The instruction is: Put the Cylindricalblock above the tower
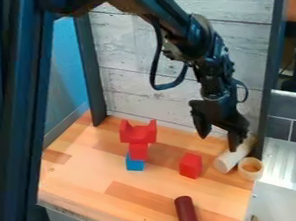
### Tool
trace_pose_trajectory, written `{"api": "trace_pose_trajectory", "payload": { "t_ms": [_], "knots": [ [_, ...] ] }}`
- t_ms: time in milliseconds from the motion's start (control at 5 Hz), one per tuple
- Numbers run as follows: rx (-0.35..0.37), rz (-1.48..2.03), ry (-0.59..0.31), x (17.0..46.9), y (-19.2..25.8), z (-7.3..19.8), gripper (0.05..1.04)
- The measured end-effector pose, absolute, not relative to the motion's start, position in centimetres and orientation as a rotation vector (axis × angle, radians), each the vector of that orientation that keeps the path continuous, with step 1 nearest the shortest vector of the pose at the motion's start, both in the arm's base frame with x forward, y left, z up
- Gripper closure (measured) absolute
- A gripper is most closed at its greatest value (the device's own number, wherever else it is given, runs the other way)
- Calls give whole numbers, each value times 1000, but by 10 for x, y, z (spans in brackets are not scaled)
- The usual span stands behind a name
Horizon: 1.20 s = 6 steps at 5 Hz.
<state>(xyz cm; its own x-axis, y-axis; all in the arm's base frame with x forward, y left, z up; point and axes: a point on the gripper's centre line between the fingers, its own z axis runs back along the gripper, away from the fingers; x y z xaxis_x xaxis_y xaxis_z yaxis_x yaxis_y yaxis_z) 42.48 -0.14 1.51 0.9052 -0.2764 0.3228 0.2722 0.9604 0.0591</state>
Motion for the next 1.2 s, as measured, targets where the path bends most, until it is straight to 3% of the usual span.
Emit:
{"api": "trace_pose_trajectory", "payload": {
  "t_ms": [1000,1200],
  "knots": [
    [36,-248,-261,456,-2,-30,85],
    [19,-247,-261,457,-4,-31,127]
  ]
}}
